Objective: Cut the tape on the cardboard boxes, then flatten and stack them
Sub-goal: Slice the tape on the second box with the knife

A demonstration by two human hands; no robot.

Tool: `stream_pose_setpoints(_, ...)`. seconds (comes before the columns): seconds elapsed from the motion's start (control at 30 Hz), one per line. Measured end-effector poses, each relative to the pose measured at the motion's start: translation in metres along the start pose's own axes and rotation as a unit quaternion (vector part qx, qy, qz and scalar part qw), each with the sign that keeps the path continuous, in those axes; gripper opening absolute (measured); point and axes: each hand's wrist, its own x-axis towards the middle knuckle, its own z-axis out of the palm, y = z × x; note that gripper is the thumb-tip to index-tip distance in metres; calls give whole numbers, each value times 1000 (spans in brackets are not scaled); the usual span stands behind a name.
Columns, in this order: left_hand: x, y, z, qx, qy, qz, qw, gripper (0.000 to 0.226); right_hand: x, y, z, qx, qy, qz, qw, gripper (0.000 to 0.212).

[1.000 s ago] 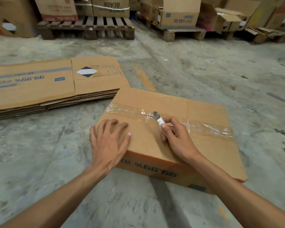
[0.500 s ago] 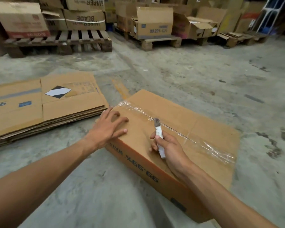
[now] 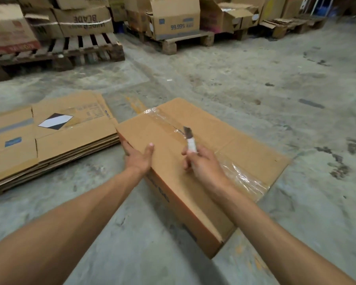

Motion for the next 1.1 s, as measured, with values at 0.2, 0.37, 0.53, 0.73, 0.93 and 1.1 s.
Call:
stream_pose_setpoints(0.2,-92,-10,43,-142,19,-9,990,97,-42,28,-57,-157,84,-80,981,20)
stream_pose_setpoints(0.37,-127,-42,52,-245,12,9,969,96,-51,26,-35,-11,75,-41,996,22)
stream_pose_setpoints(0.53,-71,-41,-6,-187,-45,48,980,61,-57,6,-5,200,-26,53,978,22)
stream_pose_setpoints(0.73,-88,-26,-37,86,34,164,982,70,-68,-7,-6,116,-94,48,988,23)
stream_pose_setpoints(0.93,-135,-41,-33,304,-113,315,892,80,-116,16,-65,-325,-94,-32,941,25)
stream_pose_setpoints(1.1,-140,-59,-42,291,-115,348,884,90,-149,26,-81,-404,-149,-25,902,31)
